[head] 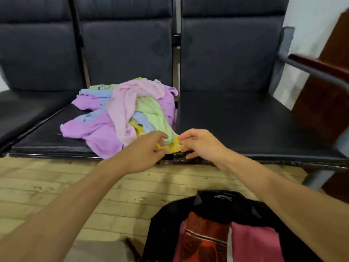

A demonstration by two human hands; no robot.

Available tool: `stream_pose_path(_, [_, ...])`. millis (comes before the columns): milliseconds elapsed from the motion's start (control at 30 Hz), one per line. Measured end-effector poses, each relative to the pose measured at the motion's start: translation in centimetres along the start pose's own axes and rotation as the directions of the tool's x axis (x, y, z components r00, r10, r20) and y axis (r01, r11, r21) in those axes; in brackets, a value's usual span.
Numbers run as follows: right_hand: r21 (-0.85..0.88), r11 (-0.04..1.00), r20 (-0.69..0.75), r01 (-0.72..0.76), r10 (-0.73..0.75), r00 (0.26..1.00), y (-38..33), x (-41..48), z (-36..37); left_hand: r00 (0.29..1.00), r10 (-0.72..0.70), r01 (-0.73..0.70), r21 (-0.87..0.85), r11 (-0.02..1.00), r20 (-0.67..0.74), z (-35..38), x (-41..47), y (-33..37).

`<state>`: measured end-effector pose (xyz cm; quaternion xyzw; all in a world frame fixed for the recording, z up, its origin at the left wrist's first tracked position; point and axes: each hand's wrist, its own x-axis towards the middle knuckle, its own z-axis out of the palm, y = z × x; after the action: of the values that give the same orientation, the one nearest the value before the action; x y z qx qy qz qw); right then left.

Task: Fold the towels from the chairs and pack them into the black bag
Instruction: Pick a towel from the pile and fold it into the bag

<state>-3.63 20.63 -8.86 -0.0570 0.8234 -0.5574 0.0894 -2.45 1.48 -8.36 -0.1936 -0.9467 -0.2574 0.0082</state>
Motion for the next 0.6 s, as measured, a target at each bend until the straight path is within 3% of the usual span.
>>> stream_pose_path(267, [-0.078, 0.995, -0.122, 0.054, -0.063, 0.990, -1.4, 5.9, 4.2, 0.974, -0.152, 0.153, -0.008, 0.988, -0.167, -1.7, -1.6, -4.2])
stream_pose_path(400, [-0.087, 0.995, -0.107, 0.046, -0.055, 0.993, -2.1, 7.8, 6.6, 0.897, -0.353, 0.331, -0.125, 0.935, -0.265, -2.1, -1.7, -6.8])
stream_pose_path(467, [-0.131, 0.991, -0.080, 0.028, -0.039, 0.996, -2.3, 8.2, 7.7, 0.837, -0.487, 0.430, -0.250, 0.868, -0.251, -1.8, -1.4, -8.4])
stream_pose_path(600, [-0.240, 0.971, -0.069, 0.012, -0.030, 0.997, -2.3, 8.1, 8.7, 0.727, -0.683, 0.487, -0.646, 0.588, -0.074, -1.0, -0.3, -9.7])
